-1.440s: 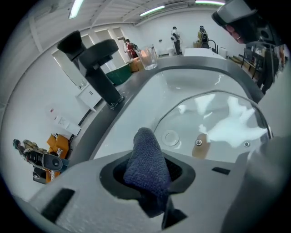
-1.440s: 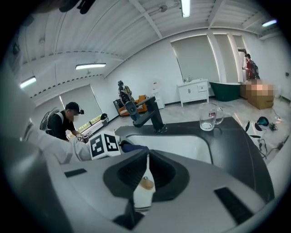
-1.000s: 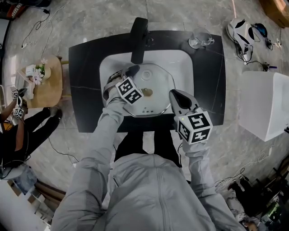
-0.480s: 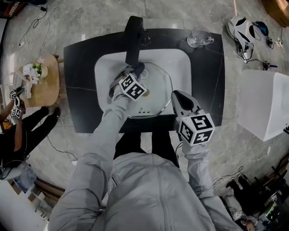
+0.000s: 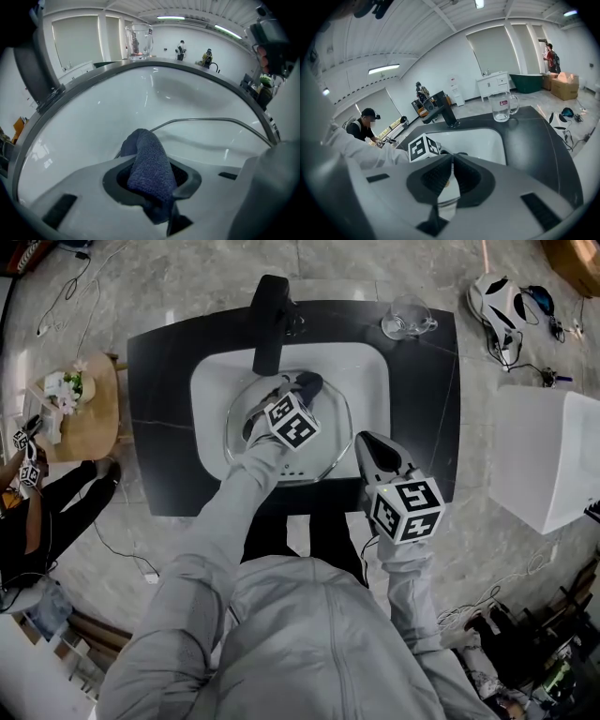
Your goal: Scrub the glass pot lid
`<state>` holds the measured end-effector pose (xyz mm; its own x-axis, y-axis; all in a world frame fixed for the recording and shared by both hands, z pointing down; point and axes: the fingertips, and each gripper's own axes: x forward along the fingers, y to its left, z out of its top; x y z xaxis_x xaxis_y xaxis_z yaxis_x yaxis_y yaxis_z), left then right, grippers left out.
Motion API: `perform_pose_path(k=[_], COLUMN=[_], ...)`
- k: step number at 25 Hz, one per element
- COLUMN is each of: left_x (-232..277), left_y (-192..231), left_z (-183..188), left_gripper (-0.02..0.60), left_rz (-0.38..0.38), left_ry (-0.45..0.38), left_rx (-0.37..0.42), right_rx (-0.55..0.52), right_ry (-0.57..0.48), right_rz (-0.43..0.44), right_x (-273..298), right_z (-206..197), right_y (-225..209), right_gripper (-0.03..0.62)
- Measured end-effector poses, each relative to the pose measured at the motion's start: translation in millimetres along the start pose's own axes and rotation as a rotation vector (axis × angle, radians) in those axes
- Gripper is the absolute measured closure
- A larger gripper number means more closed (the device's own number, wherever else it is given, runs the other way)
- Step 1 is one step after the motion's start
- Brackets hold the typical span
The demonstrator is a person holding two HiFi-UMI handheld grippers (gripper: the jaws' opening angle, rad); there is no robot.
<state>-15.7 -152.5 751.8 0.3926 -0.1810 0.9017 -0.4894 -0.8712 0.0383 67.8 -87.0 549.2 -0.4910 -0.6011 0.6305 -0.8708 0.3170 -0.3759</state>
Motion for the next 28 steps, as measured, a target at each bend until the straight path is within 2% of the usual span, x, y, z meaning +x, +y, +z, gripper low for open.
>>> perform_pose_path(k=[8, 17, 20, 23, 26, 28], left_x=[3, -6, -12, -19, -27, -33], left_y=[-39, -36, -31, -22, -10, -2], left_z=[15, -14, -27, -42, -59, -73], left_gripper=[0.472, 0.472, 0.472, 0.472, 0.472, 0.472], left_rz=[-0.073, -0.123, -0.132, -0.128, -0.11, -0.091], left_ry=[-0.013, 0.077, 0.109, 0.132, 0.161, 0.188], left_rx=[0.112, 0.17, 0.171, 0.139, 0.115, 0.127], right_rx=[-0.01, -0.019, -0.022, -0.03, -0.041, -0.048], right_ry=[-0.007, -0.013, -0.007, 0.0, 0.005, 0.01], right_rz=[-0.012, -0.008, -0.001, 0.014, 0.03, 0.038], right_x=[-7, -10, -8, -4, 0, 2], right_z=[5, 11, 11, 12, 13, 14], right_y=[1, 9, 13, 18, 25, 29], right_gripper=[0.559, 0.559, 0.559, 0.559, 0.559, 0.559])
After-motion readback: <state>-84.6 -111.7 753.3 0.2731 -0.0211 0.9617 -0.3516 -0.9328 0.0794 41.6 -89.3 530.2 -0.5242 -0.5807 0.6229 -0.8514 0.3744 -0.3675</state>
